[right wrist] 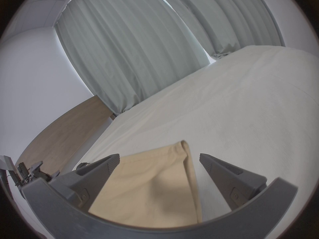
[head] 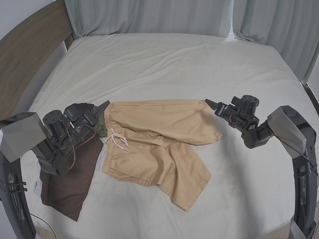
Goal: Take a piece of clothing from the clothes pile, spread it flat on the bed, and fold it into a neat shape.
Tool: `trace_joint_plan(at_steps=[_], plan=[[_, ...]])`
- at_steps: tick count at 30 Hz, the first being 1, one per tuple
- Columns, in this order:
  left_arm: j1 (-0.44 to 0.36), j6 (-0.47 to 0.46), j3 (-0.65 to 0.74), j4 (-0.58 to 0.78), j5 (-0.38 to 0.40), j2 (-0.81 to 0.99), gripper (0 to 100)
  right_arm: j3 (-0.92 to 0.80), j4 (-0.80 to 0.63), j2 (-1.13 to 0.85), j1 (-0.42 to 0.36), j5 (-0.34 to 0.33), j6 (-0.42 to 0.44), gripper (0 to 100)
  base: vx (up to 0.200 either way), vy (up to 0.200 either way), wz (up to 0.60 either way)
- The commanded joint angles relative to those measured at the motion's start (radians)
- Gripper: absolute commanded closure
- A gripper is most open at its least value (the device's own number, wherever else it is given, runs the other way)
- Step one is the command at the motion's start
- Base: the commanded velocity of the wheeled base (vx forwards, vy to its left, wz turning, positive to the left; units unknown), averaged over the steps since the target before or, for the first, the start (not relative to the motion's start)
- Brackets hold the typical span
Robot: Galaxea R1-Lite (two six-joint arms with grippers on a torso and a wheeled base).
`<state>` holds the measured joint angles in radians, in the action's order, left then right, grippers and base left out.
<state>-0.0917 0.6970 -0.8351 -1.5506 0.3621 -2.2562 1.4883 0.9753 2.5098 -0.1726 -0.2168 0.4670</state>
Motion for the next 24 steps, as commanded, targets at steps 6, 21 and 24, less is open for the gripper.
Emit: trace_joint_plan(at_steps=[6, 21, 24], plan=[[0.023, -0.093, 0.197, 0.001, 0.187, 0.127, 0, -0.562, 0.028, -0.48, -0.119, -0.03, -0.019, 0, 0.0, 0.0, 0.0], [0.04, -0.243, 0.418, 0.003, 0.373, 0.245, 0, -0.885, 0.029, -0.687, -0.17, -0.144, -0.011, 0, 0.0, 0.0, 0.0], [0.047, -0.257, 0.449, 0.004, 0.405, 0.259, 0, -0.962, 0.04, -0.733, -0.183, -0.171, -0.008, 0, 0.0, 0.0, 0.0]])
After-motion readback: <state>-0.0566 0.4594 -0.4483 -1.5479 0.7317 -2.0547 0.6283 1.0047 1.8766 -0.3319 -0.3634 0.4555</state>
